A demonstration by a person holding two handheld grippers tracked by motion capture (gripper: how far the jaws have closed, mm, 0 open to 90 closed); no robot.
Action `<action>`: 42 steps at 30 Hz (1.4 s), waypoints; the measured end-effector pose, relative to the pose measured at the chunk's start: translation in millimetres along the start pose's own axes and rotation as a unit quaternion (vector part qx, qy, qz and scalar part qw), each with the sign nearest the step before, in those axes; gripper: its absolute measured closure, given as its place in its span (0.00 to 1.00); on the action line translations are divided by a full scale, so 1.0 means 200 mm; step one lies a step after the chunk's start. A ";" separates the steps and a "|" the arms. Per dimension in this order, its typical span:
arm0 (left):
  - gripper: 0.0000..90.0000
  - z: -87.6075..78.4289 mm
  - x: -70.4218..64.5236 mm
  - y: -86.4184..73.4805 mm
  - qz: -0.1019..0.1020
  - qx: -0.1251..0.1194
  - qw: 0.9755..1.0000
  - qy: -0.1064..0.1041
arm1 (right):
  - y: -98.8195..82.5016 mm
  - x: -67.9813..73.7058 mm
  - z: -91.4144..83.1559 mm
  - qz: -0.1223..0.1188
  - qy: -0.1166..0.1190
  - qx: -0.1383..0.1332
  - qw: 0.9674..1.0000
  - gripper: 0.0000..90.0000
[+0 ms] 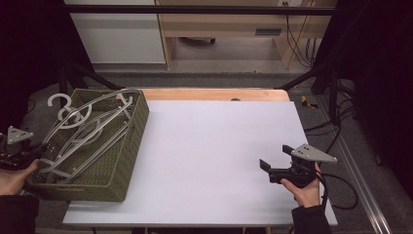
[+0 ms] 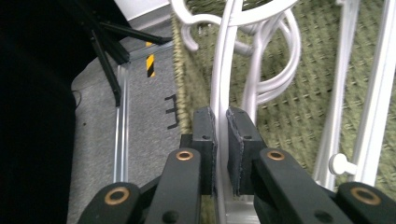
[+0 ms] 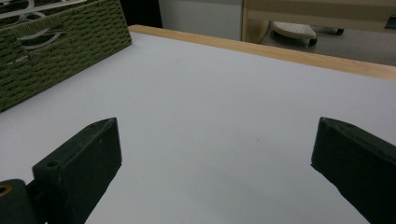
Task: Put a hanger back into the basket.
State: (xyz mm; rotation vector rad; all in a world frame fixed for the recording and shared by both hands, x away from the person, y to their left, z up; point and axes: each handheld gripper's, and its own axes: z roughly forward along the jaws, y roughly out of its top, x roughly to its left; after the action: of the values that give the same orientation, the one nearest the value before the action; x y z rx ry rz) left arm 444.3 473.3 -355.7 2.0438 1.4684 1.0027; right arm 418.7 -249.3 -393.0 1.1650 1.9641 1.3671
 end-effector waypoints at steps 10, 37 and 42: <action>0.92 0.05 -0.04 -0.02 0.019 0.025 0.999 0.006 | 0.00 0.00 0.00 0.002 0.001 0.001 1.000 0.02; 0.66 -0.05 -0.17 0.04 -0.028 -0.013 0.995 -0.090 | 0.00 0.00 -0.01 0.004 0.000 -0.002 1.000 0.02; 0.53 -0.12 -0.30 0.10 -0.026 -0.082 0.988 -0.126 | 0.00 0.00 -0.01 0.005 0.000 -0.001 1.000 0.02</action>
State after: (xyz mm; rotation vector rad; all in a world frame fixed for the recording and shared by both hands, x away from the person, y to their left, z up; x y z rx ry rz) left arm 428.9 408.9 -344.7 1.9231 1.2584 0.7827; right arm 417.8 -250.2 -392.7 1.1748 1.9602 1.3738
